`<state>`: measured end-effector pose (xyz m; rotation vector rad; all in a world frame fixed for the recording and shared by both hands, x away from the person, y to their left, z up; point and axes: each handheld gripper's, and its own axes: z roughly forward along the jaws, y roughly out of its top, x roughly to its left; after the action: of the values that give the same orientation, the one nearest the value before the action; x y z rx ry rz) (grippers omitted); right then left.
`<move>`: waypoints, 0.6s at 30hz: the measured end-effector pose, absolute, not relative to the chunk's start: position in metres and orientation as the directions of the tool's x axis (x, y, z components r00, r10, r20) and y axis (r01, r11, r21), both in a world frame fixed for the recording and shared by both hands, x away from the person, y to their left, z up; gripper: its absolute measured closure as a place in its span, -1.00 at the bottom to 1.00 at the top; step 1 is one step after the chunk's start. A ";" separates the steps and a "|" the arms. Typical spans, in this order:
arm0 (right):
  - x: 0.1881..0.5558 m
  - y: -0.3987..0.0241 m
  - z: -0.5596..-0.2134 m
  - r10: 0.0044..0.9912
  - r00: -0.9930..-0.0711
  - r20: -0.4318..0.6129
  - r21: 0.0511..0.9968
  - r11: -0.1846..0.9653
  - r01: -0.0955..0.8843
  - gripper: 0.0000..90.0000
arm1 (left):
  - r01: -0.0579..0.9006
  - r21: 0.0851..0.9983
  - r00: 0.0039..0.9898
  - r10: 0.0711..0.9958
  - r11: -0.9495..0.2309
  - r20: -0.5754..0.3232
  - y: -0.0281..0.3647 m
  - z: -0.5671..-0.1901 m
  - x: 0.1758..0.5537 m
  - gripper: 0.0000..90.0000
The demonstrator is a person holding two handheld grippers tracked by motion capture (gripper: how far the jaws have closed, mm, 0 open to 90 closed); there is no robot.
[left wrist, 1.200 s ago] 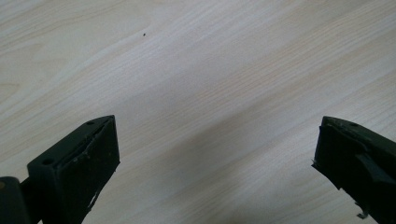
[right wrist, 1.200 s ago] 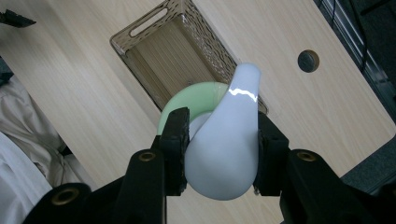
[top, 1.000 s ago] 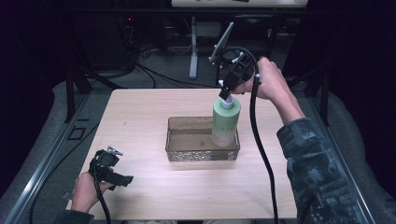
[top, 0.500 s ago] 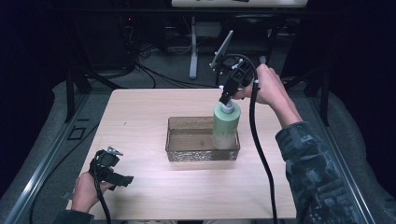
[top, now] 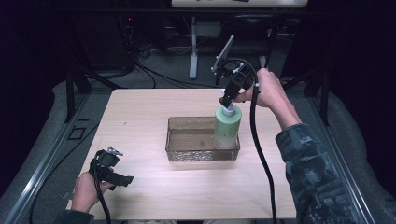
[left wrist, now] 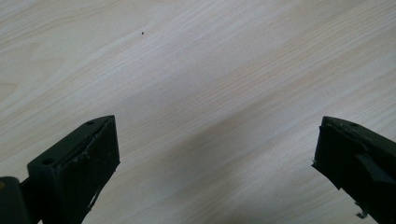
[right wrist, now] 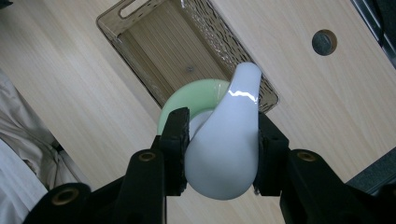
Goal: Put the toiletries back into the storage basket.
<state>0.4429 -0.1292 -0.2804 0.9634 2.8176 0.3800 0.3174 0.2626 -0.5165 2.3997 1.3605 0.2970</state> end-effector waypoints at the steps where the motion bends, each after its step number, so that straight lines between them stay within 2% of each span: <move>1: 0.443 -0.129 -0.281 0.618 -0.784 -0.049 0.277 0.763 0.584 0.40 | 0.781 0.413 0.513 0.858 -0.468 0.002 0.263 -0.517 0.317 -1.00; 18: 0.444 -0.134 -0.291 0.631 -0.774 -0.046 0.260 0.756 0.601 0.40 | 0.783 0.409 0.513 0.859 -0.469 0.003 0.262 -0.517 0.317 -1.00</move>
<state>0.4440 -0.1343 -0.2913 0.9946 2.8200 0.3507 0.3174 0.2623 -0.5167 2.4023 1.3627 0.2944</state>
